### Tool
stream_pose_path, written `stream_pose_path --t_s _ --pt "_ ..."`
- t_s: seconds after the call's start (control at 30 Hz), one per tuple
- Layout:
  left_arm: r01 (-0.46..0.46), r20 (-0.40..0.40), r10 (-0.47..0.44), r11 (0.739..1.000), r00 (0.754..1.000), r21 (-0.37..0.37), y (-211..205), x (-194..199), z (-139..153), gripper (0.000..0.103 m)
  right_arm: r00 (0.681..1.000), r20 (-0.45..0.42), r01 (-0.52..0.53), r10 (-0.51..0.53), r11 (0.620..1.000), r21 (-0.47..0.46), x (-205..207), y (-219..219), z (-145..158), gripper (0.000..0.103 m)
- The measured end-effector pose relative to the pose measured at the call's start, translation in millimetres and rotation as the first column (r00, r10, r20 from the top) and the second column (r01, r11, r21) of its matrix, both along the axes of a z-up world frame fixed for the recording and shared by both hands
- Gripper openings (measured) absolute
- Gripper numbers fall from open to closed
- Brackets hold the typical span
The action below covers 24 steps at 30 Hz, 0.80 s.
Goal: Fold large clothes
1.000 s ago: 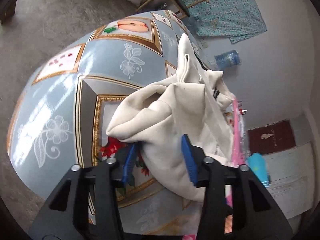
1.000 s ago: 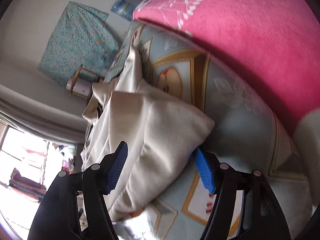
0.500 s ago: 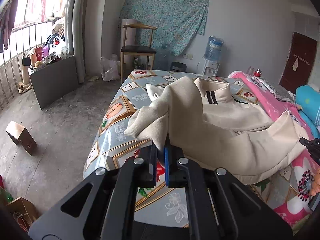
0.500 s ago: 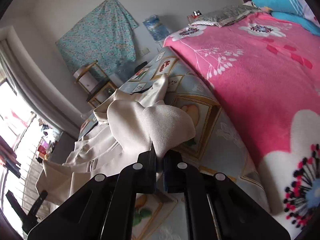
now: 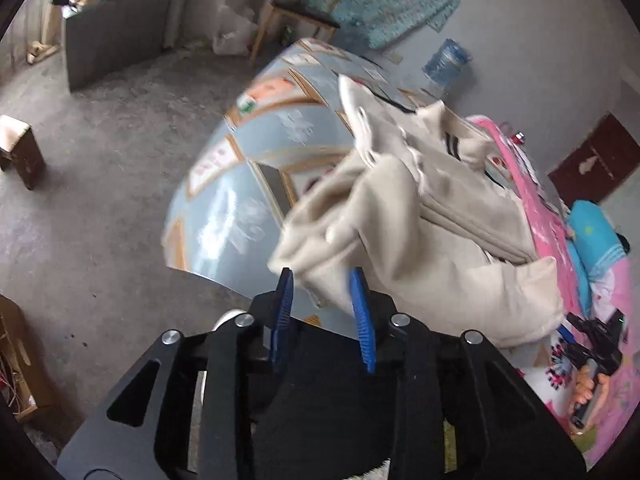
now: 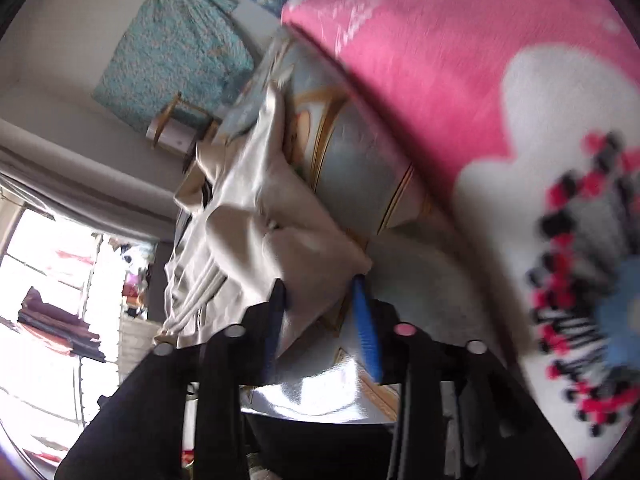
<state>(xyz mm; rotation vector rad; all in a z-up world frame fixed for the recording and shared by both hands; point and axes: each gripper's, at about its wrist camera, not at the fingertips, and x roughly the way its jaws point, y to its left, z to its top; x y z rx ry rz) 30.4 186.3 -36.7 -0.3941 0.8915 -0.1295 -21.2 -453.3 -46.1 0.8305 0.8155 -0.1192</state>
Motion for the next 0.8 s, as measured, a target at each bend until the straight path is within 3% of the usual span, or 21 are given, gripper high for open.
stream_pose_path --t_s 0.07,0.13,0.2,0.27,0.37,0.47,0.57,0.63,0.67,0.7,0.73,0.8 --pt "-0.062 0.031 0.061 0.998 0.998 0.031 14 -4 7 0.03 0.998 0.02 0.064 -0.062 0.993 -0.099 -11 -6 23 0.049" --pt "-0.073 0.048 0.072 0.997 0.996 0.03 16 -2 15 0.03 0.998 0.044 0.053 -0.047 0.989 -0.141 -9 6 38 0.049" --pt "-0.001 0.066 -0.003 0.998 0.998 0.056 -4 7 25 0.03 0.998 0.035 -0.035 0.042 0.982 -0.187 8 31 45 0.049" --pt "0.115 0.057 -0.12 0.99 0.991 0.085 -36 18 29 0.03 0.978 -0.002 -0.206 0.21 0.956 -0.207 36 81 43 0.05" --pt "0.286 -0.016 -0.288 0.942 0.957 0.173 -93 37 21 0.038 0.889 -0.056 -0.455 0.454 0.867 -0.201 73 161 29 0.05" --pt "0.326 -0.079 -0.318 0.892 0.945 0.314 -130 49 2 0.038 0.799 -0.141 -0.602 0.585 0.768 -0.219 95 227 13 0.05" --pt "0.325 -0.109 -0.306 0.876 0.946 0.355 -138 57 -15 0.037 0.754 -0.177 -0.655 0.633 0.703 -0.275 103 264 5 0.05" --pt "0.316 -0.079 -0.31 0.864 0.947 0.392 -140 54 -15 0.026 0.74 -0.197 -0.669 0.643 0.673 -0.315 108 278 1 0.049" --pt "0.313 -0.066 -0.315 0.854 0.947 0.416 -141 52 -15 0.02 0.737 -0.209 -0.672 0.643 0.663 -0.331 110 282 -2 0.044" --pt "0.307 -0.055 -0.316 0.844 0.947 0.44 -142 50 -15 0.01 0.735 -0.223 -0.674 0.64 0.655 -0.341 111 282 -5 0.023" --pt "0.306 -0.048 -0.319 0.838 0.946 0.452 -143 49 -15 0.004 0.738 -0.24 -0.671 0.631 0.648 -0.36 112 282 -6 0.009" --pt "0.3 -0.016 -0.329 0.838 0.944 0.456 -142 43 -9 0.002 0.737 -0.231 -0.669 0.635 0.64 -0.378 112 278 -2 0.005"
